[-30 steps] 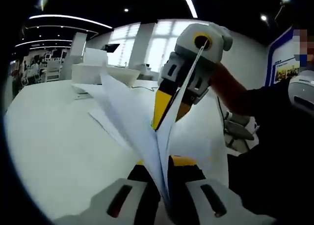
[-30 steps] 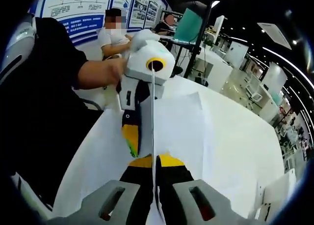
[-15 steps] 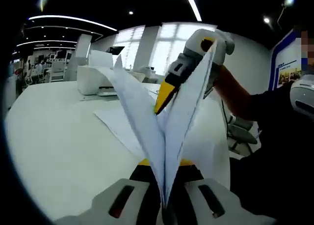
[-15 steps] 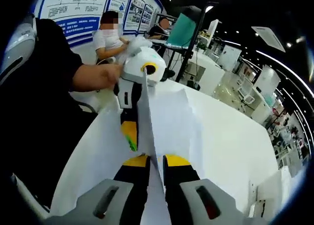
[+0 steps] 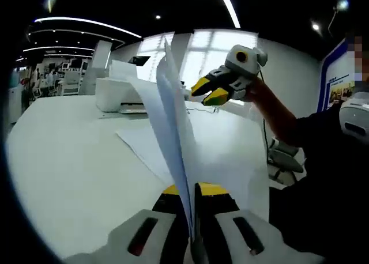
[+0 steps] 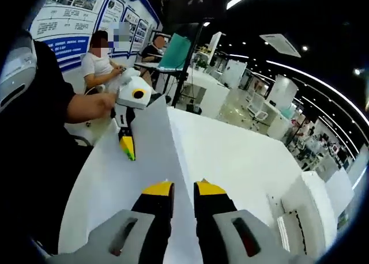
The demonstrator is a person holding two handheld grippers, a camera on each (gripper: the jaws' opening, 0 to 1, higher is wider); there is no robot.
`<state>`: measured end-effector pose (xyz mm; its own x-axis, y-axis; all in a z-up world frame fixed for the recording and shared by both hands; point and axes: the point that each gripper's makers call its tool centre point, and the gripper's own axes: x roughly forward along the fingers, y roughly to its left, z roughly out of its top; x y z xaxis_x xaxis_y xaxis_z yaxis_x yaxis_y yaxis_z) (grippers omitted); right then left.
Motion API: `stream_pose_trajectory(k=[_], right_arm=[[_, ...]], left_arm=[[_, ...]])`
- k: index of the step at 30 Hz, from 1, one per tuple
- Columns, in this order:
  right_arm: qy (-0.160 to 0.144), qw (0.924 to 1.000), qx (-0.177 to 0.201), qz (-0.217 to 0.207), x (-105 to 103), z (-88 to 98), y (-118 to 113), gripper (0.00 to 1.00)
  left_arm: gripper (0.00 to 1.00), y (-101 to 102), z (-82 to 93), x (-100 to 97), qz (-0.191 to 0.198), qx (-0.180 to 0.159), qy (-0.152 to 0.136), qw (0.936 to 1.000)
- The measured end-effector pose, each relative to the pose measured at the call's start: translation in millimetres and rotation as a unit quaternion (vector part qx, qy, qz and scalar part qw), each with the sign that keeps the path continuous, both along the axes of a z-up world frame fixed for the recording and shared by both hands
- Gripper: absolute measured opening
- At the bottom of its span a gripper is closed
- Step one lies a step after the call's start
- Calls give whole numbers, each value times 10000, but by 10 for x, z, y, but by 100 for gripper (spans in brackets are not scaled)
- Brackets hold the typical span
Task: Organize the stack of printing papers by aligning and flattening the scattered papers on the table
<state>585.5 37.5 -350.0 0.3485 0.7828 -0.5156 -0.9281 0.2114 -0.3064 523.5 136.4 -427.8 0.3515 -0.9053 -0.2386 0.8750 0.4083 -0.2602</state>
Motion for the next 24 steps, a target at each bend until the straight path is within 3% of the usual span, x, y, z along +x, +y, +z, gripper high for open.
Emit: stream_pose_trajectory(k=[10, 24], right_arm=[[1, 9973, 373, -640, 208, 85, -393, 11], [167, 9900, 637, -1250, 412, 23, -808, 13]], left_arm=[[7, 160, 50, 65, 122, -151, 65, 9998], [7, 402, 62, 99, 344, -160, 108, 9992]])
